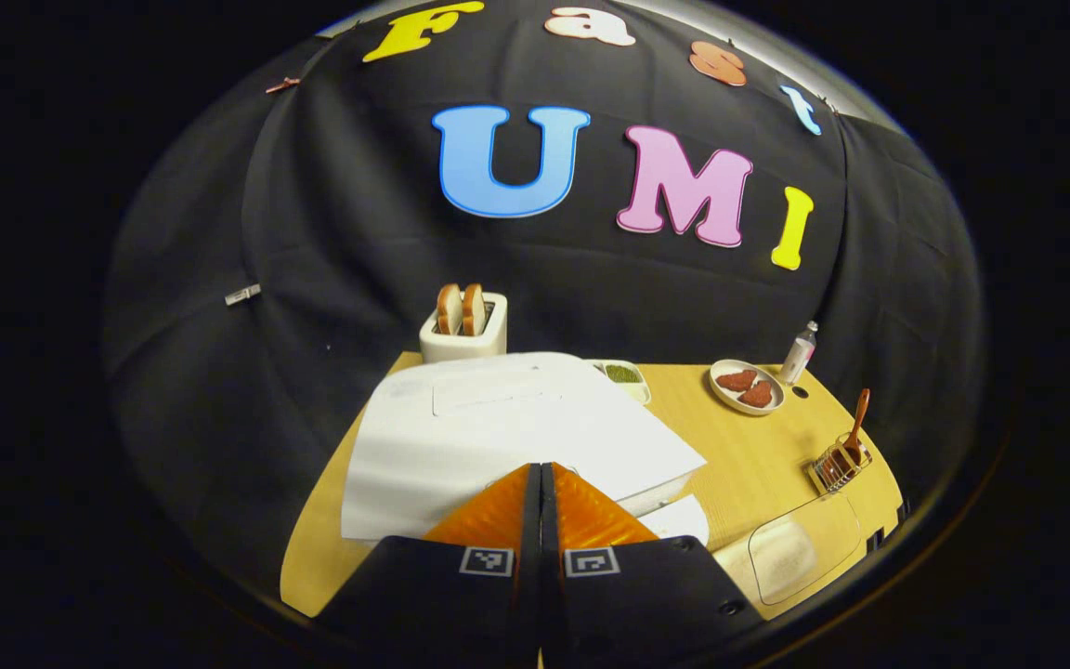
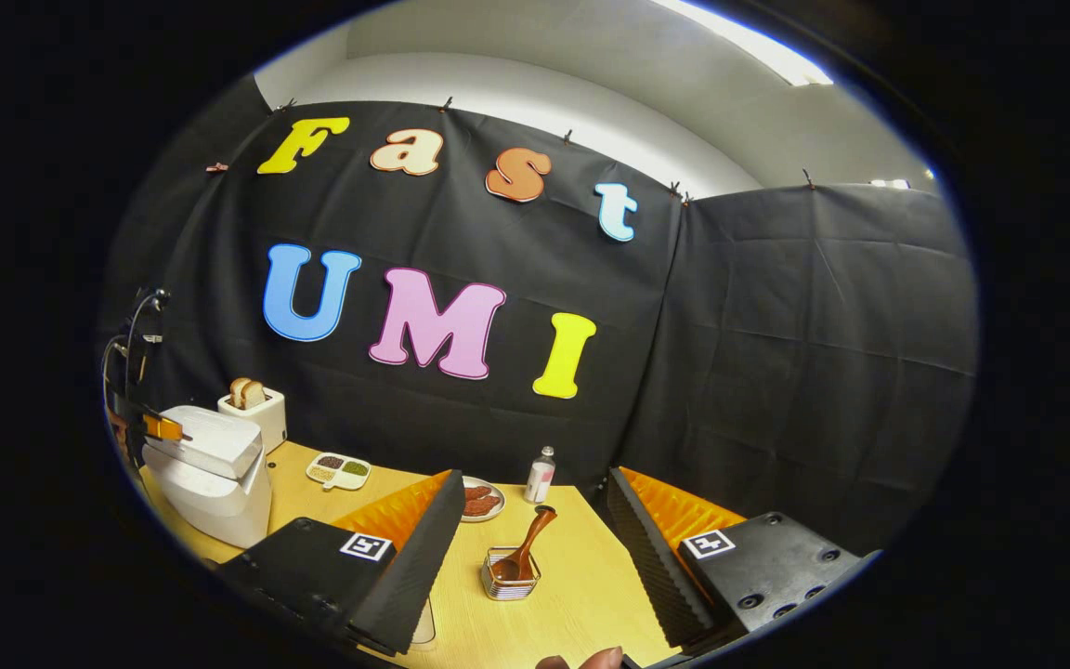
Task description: Close the left gripper, press the button to open the rice cooker; take a wooden spoon from the chopstick holder with the right hand, scoop a spoonful of rice and pour it into the rice cooker, then put the wooden spoon back into the chopstick holder.
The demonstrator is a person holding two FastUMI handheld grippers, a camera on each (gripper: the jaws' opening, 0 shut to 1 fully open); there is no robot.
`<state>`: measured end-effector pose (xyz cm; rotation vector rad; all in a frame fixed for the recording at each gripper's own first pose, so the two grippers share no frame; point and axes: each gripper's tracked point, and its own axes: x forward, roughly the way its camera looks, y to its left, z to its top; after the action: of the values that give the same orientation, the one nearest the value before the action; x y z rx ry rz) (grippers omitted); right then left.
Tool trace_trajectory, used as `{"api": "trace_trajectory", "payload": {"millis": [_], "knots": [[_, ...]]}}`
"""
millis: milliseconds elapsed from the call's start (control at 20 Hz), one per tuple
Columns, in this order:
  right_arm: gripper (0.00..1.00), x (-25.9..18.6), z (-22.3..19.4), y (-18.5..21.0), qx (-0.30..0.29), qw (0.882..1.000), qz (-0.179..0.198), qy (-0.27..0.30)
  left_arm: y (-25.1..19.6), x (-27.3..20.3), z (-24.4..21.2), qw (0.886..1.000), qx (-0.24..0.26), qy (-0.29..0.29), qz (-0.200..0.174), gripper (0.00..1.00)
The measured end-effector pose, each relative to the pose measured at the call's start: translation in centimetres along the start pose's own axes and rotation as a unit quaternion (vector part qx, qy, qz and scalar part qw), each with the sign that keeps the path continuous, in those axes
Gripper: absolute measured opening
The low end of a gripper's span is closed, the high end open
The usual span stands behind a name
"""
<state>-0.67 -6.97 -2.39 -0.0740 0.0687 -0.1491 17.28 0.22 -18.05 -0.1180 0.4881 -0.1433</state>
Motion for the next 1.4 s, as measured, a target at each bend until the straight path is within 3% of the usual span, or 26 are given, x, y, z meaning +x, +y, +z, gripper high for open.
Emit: {"api": "trace_trajectory", "payload": {"millis": [600, 700, 850, 1400], "knots": [[0.97, -1.3, 0.5, -0.8, 0.005, 1.0, 0.003, -0.006, 0.8, -3.4, 8.9, 0.986, 0.058, -0.152, 0.036, 0.08], [0.97, -1.5, 0.6, -1.1, 0.005, 1.0, 0.001, -0.008, 0.5, -4.2, 8.9, 0.986, 0.048, -0.16, 0.028, 0.34], [0.97, -1.7, 0.5, -1.1, 0.008, 1.0, 0.005, -0.008, 0.3, -5.7, 8.5, 0.984, 0.033, -0.172, 0.018, 0.97], [0.98, -0.1, -1.0, -0.6, 0.029, 0.998, 0.057, 0.005, -1.0, -12.0, 7.3, 0.983, 0.018, -0.179, 0.036, 0.95]]}}
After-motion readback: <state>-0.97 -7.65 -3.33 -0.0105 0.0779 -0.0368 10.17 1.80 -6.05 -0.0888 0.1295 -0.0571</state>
